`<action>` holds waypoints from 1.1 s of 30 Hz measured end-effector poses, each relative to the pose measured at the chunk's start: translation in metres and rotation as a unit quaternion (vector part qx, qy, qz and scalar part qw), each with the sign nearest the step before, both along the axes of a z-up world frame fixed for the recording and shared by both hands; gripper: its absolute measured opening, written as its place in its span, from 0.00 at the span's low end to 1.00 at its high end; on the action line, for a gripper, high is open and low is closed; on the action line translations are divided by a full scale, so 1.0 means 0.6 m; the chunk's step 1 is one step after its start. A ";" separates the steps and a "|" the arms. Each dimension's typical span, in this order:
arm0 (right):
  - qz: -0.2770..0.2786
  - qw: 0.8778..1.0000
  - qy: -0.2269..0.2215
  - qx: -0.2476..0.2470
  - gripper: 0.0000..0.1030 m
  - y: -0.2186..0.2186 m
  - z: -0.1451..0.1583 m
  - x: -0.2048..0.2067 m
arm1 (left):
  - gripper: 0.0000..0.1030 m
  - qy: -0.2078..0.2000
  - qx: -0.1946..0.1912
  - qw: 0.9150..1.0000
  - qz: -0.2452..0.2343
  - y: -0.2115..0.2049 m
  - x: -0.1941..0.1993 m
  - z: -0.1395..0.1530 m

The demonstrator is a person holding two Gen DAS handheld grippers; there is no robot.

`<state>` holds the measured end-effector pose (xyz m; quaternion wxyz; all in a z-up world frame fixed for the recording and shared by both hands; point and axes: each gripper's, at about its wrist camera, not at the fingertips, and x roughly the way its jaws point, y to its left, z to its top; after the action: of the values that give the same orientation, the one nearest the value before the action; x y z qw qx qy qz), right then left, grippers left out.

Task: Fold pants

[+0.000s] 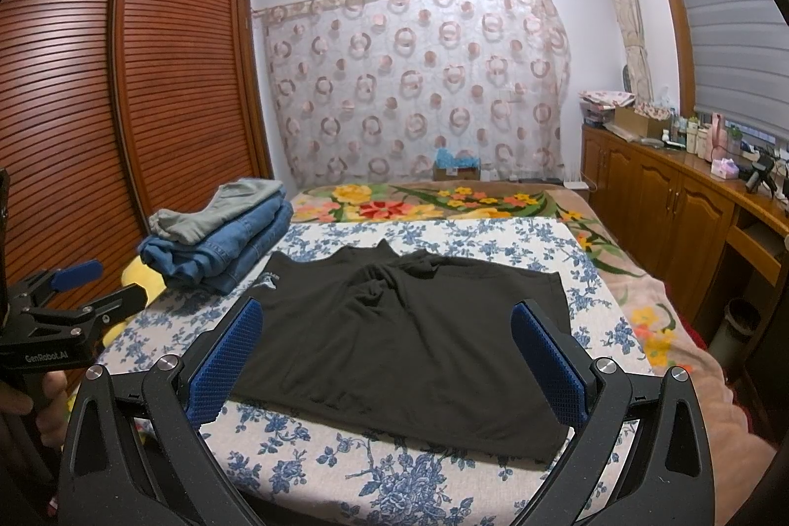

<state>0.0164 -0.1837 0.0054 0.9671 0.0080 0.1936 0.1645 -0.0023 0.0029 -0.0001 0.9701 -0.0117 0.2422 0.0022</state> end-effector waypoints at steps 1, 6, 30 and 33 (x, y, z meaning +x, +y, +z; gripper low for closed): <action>0.000 1.000 0.000 0.000 1.00 0.002 0.000 0.000 | 1.00 0.000 0.000 1.000 0.000 0.000 0.000 0.000; 0.000 1.000 0.000 0.000 1.00 0.005 -0.001 -0.001 | 1.00 0.000 0.000 1.000 0.000 0.000 0.000 0.000; 0.016 0.999 0.023 -0.025 0.99 -0.002 -0.049 0.019 | 1.00 0.056 -0.021 0.998 0.005 0.029 0.036 -0.082; 0.023 0.998 0.039 -0.036 0.99 -0.006 -0.069 0.030 | 1.00 0.067 -0.023 0.997 0.008 0.038 0.041 -0.103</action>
<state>0.0343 -0.1870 -0.0363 0.9545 -0.0243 0.2374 0.1790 0.0225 0.0259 -0.0618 0.9511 -0.0359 0.3067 0.0056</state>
